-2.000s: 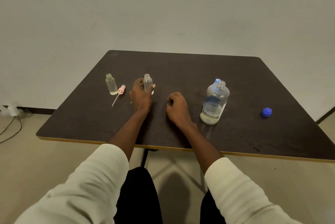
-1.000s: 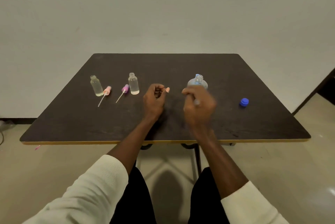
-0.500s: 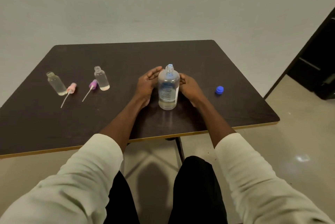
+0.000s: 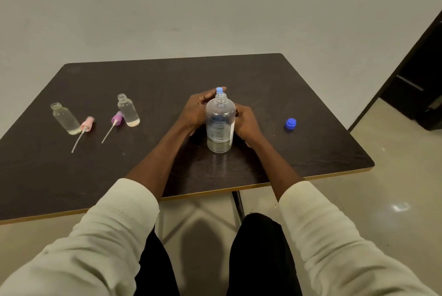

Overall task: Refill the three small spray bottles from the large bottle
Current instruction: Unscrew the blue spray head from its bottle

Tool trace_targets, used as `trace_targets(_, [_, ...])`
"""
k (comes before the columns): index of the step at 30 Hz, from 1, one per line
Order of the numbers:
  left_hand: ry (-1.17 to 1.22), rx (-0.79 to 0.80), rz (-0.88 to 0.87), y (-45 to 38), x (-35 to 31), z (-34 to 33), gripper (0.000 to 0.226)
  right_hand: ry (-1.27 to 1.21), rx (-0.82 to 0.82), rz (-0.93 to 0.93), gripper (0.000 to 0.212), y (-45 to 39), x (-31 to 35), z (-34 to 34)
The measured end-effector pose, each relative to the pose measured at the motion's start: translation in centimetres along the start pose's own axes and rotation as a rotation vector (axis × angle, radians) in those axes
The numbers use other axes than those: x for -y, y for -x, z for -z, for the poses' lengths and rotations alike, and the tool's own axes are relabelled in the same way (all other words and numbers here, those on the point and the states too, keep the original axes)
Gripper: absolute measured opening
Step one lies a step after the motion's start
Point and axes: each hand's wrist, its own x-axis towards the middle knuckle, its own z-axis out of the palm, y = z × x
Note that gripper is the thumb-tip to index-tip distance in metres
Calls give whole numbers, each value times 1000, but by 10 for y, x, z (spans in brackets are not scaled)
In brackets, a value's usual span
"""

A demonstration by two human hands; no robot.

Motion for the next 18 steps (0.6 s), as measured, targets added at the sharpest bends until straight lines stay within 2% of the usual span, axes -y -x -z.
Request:
trace_targets(6, [-100,15,-66,-9,-8,5,37,-10,26,-26,13,-5,2,2])
trace_targets(9, [-59,4,-59,-9,-23,4,36,-36,0,-1,22,-9,13,5])
trace_targets(12, [6,-18,-110,-13,-49,3,36,-38,-14,45,15,-19,37,11])
trace_targets(14, [18,-5,-149,-17,-67,5,33,-2,22,78,11,-24,57,16])
trace_targets(18, [28,78,-193,-17,-104,12,34,-65,105,96,20,-28,93,22])
